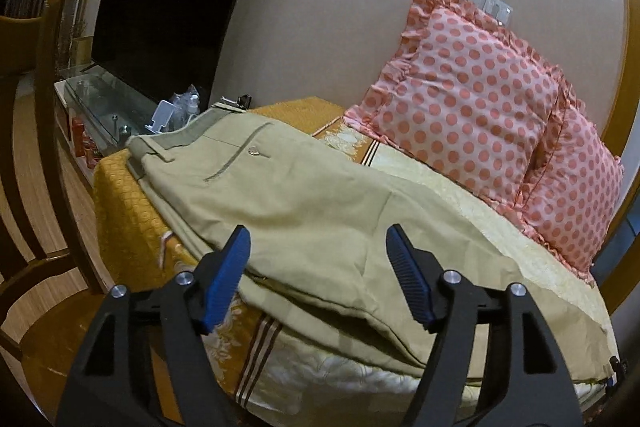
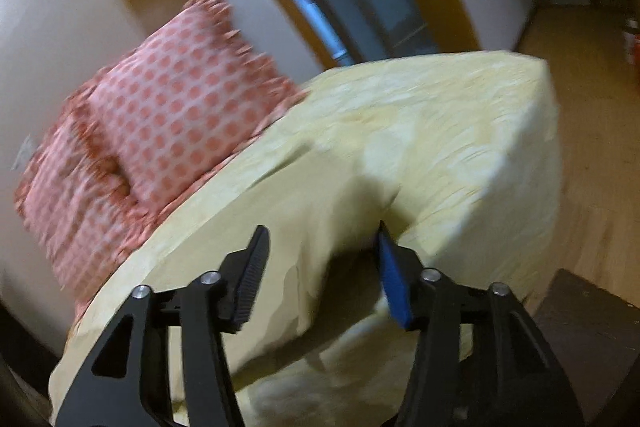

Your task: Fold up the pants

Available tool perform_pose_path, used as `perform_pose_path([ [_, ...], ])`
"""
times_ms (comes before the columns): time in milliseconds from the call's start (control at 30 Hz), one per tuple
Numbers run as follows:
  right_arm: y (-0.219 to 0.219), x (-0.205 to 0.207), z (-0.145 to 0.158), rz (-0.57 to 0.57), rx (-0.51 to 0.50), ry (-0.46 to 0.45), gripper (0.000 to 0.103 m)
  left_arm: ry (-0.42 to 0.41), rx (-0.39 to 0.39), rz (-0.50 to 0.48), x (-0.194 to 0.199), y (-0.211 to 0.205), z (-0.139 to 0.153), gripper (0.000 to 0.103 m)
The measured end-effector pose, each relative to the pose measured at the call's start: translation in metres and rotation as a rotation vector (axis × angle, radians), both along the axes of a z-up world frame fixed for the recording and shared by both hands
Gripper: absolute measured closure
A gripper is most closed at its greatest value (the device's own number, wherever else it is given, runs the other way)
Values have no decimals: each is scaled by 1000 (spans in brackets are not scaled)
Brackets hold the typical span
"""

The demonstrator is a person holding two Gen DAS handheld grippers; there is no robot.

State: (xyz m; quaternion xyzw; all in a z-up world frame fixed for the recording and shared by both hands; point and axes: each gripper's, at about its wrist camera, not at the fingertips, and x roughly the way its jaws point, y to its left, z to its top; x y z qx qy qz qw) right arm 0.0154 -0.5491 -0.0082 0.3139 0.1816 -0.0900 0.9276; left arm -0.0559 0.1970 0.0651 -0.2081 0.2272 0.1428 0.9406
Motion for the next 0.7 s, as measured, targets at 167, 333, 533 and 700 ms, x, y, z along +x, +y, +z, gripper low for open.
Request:
perform_pose_path([
  [167,7,16,-2,19,-34,-5,95,56,-14,-36,20,-1,-17,30],
  [333,37,35,42,145,-110,-91,100,92,-33,-47,27,0,-36,25],
  [533,176,59,114,577,-219,-286,100,74,-9,-47,24,-5,-38,20],
  [700,345,74,90,1061,-366,-153,96,32,-80,-5,11,12,-32,18],
])
